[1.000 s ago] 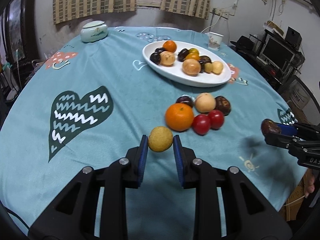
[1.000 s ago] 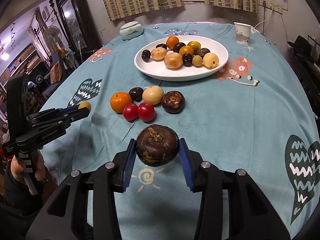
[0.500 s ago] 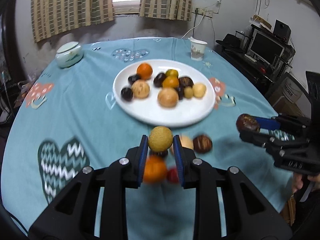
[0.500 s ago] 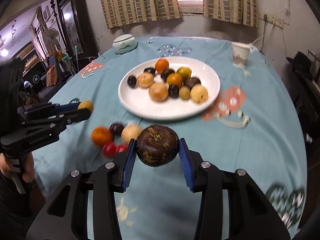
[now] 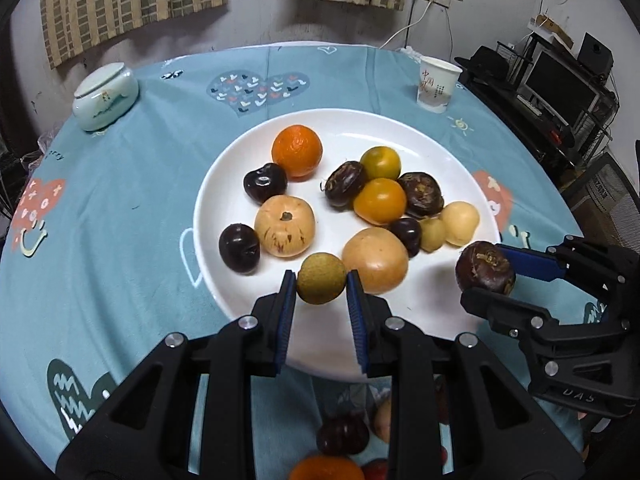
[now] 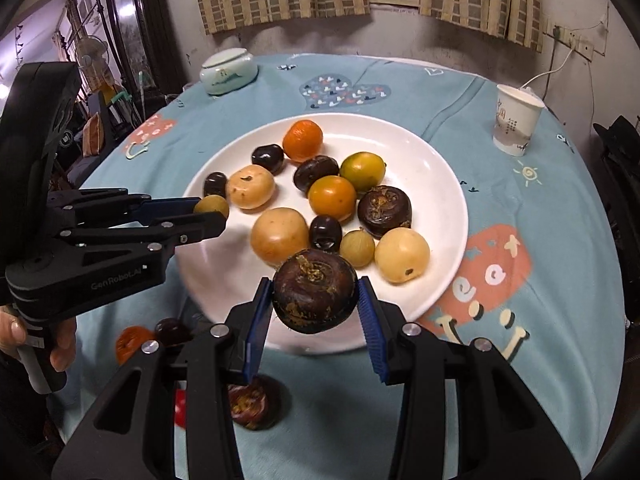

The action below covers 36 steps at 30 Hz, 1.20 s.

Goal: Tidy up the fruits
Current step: 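Carry the mangosteen and lime onto the plate and open both tools, then grasp a red tomato with the right tool while the left tool grasps the orange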

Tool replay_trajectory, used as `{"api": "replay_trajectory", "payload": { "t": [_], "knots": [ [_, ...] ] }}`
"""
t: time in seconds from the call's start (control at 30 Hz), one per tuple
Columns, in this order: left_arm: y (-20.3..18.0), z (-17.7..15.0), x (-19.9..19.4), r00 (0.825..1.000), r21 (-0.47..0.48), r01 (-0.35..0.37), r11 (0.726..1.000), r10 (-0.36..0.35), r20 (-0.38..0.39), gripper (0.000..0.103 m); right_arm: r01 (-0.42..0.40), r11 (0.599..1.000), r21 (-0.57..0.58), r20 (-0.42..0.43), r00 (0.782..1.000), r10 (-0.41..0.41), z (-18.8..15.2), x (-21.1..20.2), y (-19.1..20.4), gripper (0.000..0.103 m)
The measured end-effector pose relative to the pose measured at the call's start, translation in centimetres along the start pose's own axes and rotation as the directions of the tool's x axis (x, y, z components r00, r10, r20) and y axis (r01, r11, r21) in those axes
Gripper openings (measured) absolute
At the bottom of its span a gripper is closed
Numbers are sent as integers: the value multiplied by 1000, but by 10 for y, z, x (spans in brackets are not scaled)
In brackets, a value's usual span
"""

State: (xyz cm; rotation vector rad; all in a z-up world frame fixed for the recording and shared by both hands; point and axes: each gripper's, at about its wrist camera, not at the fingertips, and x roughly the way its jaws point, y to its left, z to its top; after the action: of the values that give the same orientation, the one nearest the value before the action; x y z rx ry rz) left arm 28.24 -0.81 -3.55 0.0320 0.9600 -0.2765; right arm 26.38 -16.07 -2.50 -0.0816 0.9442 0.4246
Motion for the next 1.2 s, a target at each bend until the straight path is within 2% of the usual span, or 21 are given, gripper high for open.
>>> {"api": "replay_trajectory", "payload": {
  "t": [0.1,0.13,0.17,0.2,0.23,0.27,0.47,0.63,0.73,0.87,0.93,1.07,1.1,1.13,1.17,1.2],
  "knots": [
    [2,2,4,1000,2,-5,1000,5,-3,27,2,1000,8,-7,1000,-2,1,8,-4,44],
    [3,3,3,1000,0,-9,1000,9,2,36,6,1000,7,-3,1000,-6,1,9,-4,48],
    [3,4,0,1000,-5,-15,1000,15,8,62,21,1000,0,13,1000,-21,2,9,-3,65],
    [4,6,-3,999,-11,-23,1000,24,23,71,58,998,-13,43,997,-58,3,7,-2,69],
    [4,6,-10,998,-12,-34,999,34,51,74,84,996,-23,69,994,-83,3,5,-1,70],
    [4,7,-16,997,-6,-36,999,36,61,74,106,994,-39,96,990,-101,4,0,1,70],
    [5,-7,-58,993,-20,-18,1000,20,115,74,69,997,-26,95,993,-66,0,-28,7,70],
    [-2,-59,-94,984,-35,-26,999,32,174,86,50,998,-29,100,994,-47,-36,-64,25,73],
    [-4,-98,-96,986,-48,-35,998,42,159,86,48,999,-15,111,993,-46,-66,-81,35,79],
    [-4,-137,-95,990,-76,-28,997,38,135,86,23,1000,16,87,996,-24,-98,-82,43,79],
    [-4,-151,-96,991,-75,-43,996,52,124,86,10,1000,25,71,997,-12,-104,-79,46,79],
    [-1,-163,-100,990,-72,-62,995,70,120,86,-74,997,5,72,995,74,-110,-78,61,79],
    [2,-164,-101,990,-81,-61,995,71,121,86,-87,996,-1,83,993,87,-110,-77,66,77],
    [5,-164,-101,990,-94,-58,994,69,121,86,-104,995,-9,87,991,104,-110,-74,70,68],
    [8,-165,-102,990,-101,-57,993,69,122,86,-117,993,-16,76,990,118,-109,-71,74,53],
    [10,-166,-103,990,-105,-59,993,72,122,86,-133,991,-29,52,990,134,-108,-63,79,49]
  ]
}}
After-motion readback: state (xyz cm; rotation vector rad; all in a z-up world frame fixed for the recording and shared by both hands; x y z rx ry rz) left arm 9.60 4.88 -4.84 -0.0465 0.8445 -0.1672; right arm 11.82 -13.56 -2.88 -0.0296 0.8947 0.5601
